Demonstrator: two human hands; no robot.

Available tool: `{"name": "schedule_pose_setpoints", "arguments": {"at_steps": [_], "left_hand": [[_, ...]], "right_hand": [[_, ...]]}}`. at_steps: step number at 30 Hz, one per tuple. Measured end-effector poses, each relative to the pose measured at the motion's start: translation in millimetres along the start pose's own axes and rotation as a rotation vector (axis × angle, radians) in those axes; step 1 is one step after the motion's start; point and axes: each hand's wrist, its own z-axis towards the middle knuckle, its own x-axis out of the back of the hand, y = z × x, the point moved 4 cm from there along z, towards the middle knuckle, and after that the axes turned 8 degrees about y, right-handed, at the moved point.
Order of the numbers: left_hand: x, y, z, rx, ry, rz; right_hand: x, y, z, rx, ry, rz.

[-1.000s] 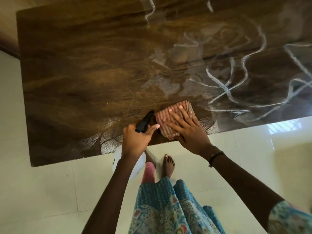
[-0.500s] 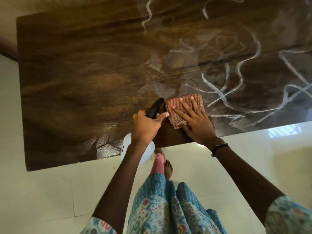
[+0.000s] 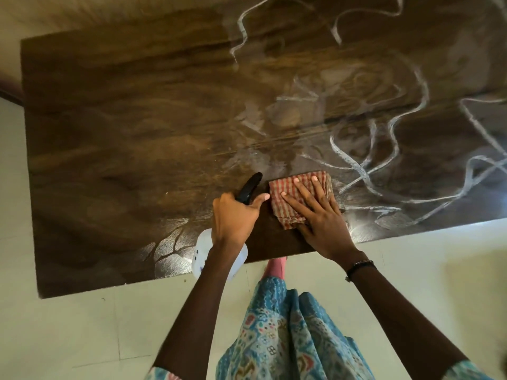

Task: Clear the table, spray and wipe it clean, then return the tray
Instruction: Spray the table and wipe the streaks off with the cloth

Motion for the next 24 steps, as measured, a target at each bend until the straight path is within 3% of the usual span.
{"name": "schedule_pose_setpoints", "arguments": {"at_steps": [11, 18, 24], "left_hand": [[21.1, -2.9, 30.4, 0.110, 0.038, -0.027], [34.4, 10.0, 50.0, 0.085, 0.023, -0.104], [34.6, 17.6, 69.9, 0.147, 0.056, -0.103]], "right_hand": [[5.9, 9.6, 8.9, 0.019, -0.060, -0.005], [8.1, 8.0, 108.8, -0.113, -0.016, 0.006], [-16.1, -73.8, 161.1, 0.139, -0.016, 0.046]]}}
